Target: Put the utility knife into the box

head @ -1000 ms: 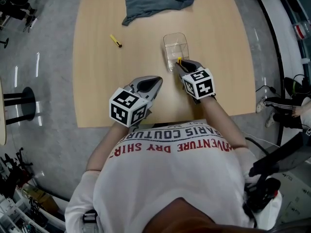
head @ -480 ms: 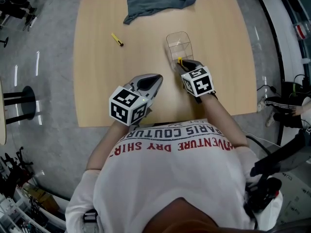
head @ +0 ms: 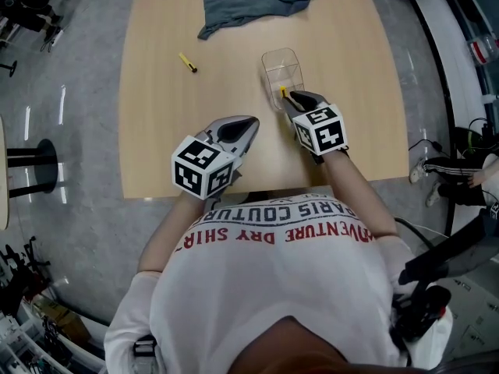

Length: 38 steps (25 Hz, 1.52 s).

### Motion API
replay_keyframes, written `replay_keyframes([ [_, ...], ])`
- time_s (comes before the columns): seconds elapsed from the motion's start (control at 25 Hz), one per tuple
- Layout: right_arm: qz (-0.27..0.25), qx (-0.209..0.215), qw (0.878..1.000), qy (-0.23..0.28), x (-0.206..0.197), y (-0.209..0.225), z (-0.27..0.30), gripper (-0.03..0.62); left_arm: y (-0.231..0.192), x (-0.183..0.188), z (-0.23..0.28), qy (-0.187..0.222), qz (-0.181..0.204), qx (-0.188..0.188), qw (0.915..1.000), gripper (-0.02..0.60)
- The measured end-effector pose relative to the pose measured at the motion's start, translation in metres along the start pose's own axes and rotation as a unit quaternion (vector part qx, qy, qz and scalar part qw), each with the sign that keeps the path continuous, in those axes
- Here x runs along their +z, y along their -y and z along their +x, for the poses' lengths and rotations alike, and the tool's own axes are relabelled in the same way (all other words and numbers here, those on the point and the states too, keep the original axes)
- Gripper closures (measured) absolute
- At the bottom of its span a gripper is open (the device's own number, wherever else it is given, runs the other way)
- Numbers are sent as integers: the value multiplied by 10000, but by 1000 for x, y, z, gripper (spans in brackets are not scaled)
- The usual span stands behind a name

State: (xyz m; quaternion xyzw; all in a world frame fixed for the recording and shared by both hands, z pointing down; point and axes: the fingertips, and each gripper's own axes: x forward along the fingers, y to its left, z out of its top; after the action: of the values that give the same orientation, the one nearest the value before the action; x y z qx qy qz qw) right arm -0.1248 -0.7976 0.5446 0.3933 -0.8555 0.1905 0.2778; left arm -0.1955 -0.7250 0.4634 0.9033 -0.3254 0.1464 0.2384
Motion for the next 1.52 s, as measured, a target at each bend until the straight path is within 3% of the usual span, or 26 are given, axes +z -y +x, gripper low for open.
replay_keyframes([
  [0.2, -130, 449, 9974, 540, 9, -30, -52, 537, 29, -7, -2, 176, 66, 78, 9998, 578],
  [0.36, -586, 1038, 9882, 965, -26, -82, -162, 539, 119, -29, -24, 495, 255, 178, 9983, 578],
  [0.44, -735, 1282, 9831, 1081, -52, -102, -218, 569, 170, -41, -37, 689, 271, 227, 9970, 578],
  [0.64, -844, 1867, 9736, 1010, -120, -153, -313, 592, 278, -86, -68, 797, 88, 284, 9964, 578],
  [0.8, -775, 2020, 9714, 977, -155, -179, -366, 592, 338, -114, -87, 586, 225, 427, 9971, 578],
  [1.16, -605, 1949, 9718, 1181, -235, -235, -466, 592, 445, -177, -138, 623, 317, 427, 9966, 578],
  [1.52, -415, 1907, 9724, 1279, -382, -398, -606, 592, 610, -323, -267, 640, 345, 285, 9969, 578],
])
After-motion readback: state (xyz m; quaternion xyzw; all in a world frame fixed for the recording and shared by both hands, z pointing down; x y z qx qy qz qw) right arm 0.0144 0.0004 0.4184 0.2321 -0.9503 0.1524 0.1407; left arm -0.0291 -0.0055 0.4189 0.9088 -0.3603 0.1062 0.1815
